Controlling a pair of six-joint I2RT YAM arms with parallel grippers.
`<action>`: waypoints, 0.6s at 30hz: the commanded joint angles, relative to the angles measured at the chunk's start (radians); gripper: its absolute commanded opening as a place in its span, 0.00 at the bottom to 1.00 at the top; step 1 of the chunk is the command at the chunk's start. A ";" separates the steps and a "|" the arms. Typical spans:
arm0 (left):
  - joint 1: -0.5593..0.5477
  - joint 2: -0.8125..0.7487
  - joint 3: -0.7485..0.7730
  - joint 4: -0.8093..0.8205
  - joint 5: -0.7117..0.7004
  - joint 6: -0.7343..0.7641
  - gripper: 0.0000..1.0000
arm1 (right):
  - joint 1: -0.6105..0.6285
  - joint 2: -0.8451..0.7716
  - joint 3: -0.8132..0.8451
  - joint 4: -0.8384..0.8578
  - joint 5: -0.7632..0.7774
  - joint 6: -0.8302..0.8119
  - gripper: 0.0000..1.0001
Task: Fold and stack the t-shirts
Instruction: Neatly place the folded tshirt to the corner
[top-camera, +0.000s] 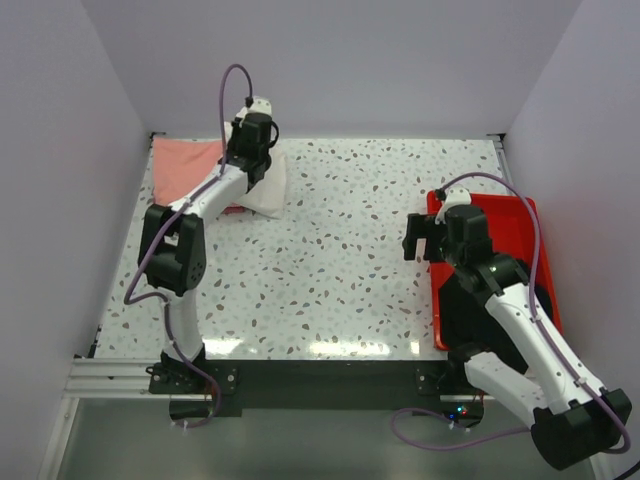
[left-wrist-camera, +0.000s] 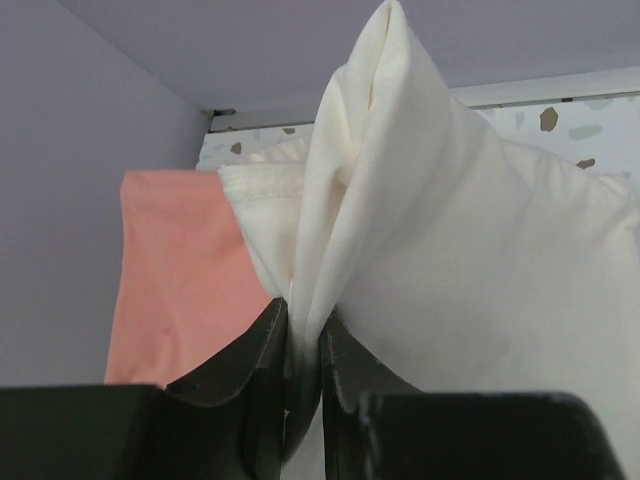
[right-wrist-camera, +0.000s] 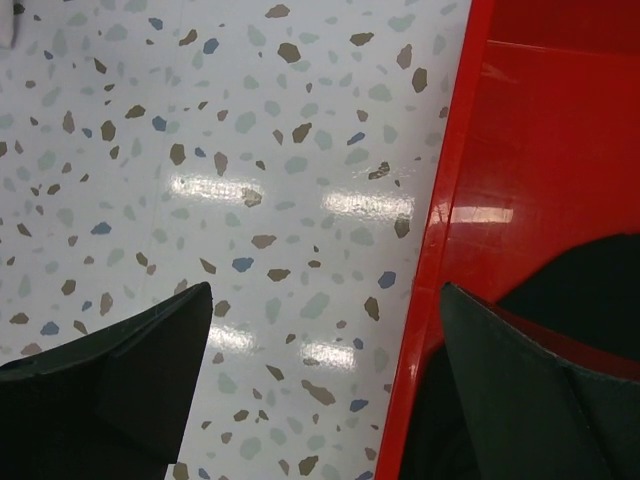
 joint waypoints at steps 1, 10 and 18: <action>0.018 0.002 0.097 0.082 -0.029 0.096 0.00 | -0.004 0.012 0.018 0.020 0.036 -0.013 0.99; 0.026 -0.027 0.189 0.067 0.015 0.178 0.00 | -0.004 0.028 0.024 0.010 0.041 -0.010 0.99; 0.026 -0.076 0.257 -0.038 0.060 0.167 0.00 | -0.003 0.024 0.024 0.010 0.036 -0.007 0.99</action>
